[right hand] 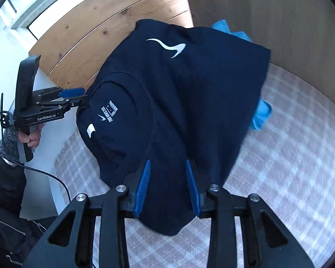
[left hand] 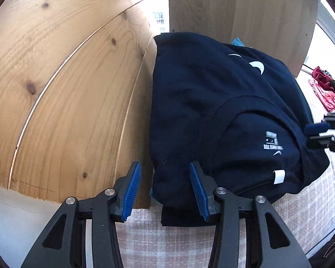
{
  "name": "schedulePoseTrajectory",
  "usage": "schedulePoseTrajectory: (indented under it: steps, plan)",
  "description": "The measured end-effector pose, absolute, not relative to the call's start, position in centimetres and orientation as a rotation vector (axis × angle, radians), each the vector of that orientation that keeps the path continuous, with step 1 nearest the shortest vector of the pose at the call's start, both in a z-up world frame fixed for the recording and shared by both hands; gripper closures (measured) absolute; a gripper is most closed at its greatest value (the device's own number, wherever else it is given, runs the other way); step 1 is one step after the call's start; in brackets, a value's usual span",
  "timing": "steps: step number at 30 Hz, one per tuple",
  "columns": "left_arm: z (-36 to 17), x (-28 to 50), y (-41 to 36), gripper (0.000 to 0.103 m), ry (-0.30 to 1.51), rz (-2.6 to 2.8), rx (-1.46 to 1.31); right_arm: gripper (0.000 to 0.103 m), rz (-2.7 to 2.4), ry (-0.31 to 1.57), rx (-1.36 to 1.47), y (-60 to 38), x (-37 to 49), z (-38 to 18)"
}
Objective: Fold clothes
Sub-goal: 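Open both grippers and release the sweatshirt on the stack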
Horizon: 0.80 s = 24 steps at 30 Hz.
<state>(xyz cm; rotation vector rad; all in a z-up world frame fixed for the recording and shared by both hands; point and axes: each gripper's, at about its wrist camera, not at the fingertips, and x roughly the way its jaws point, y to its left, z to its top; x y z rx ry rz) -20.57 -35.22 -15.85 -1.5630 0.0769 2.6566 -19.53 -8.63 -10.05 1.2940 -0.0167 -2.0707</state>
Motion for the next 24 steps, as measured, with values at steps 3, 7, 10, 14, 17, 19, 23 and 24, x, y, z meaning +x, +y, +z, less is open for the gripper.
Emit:
schedulePoseTrajectory:
  steps: [3, 7, 10, 14, 17, 19, 23, 24]
  plan:
    - [-14.5, -19.3, -34.7, 0.06, 0.105, 2.685, -1.528, 0.067, -2.178, -0.075, 1.25, -6.7, -16.8, -9.1]
    - [-12.4, -17.2, -33.8, 0.059, 0.059, 2.708, -1.439, 0.049, -2.236, -0.011, 1.219, -8.4, -14.0, -8.5]
    - [-12.5, -16.0, -33.3, 0.056, -0.009, 2.697, -1.426, 0.049, -2.227, 0.019, 1.373, -9.1, -13.4, -10.5]
    - [-14.4, -15.3, -32.7, 0.056, 0.032, 2.671, -1.519, 0.049, -2.231, -0.181, 1.413, -7.0, -12.5, -10.4]
    - [-13.2, -15.8, -32.2, 0.056, 0.024, 2.686, -1.468, 0.049, -2.256, -0.326, 1.272, -5.7, -13.6, -6.9]
    - [-10.6, -17.4, -31.1, 0.056, 0.055, 2.721, -1.362, 0.054, -2.367, -0.25, 1.191, -6.3, -15.2, -5.0]
    - [-7.1, -23.5, -29.5, 0.056, 0.118, 2.765, -1.232, 0.098, -2.502, -0.17, 1.12, -7.0, -20.6, -2.5]
    - [-6.7, -25.3, -29.3, 0.056, 0.125, 2.776, -1.22, 0.098, -2.49, -0.214, 1.134, -6.9, -22.3, -2.5]
